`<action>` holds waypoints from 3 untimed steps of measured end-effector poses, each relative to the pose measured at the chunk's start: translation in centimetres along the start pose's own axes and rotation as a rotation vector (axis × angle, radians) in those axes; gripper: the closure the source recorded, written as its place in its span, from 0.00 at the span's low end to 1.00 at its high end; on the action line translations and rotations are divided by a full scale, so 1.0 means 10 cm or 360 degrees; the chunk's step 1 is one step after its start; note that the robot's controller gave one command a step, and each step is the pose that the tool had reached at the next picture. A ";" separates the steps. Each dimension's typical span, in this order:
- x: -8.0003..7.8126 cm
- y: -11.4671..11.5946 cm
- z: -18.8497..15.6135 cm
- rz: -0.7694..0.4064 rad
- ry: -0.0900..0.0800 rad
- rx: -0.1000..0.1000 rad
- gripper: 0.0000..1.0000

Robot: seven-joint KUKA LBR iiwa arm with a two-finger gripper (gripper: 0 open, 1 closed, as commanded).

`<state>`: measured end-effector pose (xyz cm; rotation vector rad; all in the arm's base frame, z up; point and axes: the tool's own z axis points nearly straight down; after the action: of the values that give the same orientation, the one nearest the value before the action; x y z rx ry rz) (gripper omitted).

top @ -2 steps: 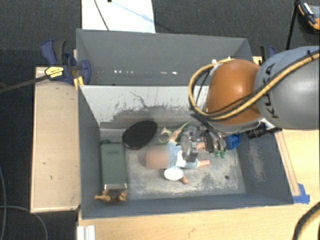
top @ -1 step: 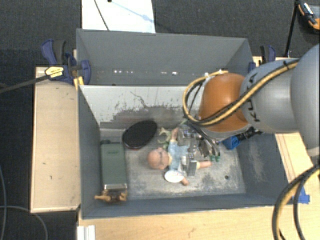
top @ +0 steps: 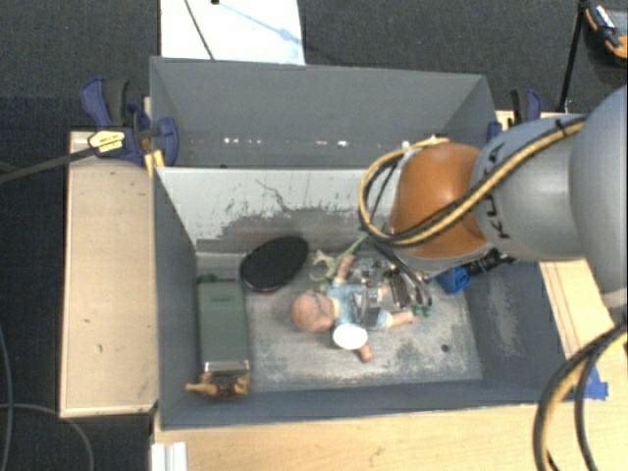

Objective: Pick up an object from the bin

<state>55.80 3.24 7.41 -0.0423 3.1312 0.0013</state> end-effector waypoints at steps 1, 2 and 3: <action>0.00 0.00 0.00 0.0003 0.0000 0.0000 1.00; -0.17 0.36 -0.40 -0.0022 0.0020 0.0003 1.00; 0.12 0.08 -0.89 -0.0036 0.0022 -0.0003 1.00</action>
Offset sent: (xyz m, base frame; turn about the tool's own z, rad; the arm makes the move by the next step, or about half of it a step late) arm 0.0240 0.0541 0.0596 -0.0219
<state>54.45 3.96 16.31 -0.0785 3.1443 0.0042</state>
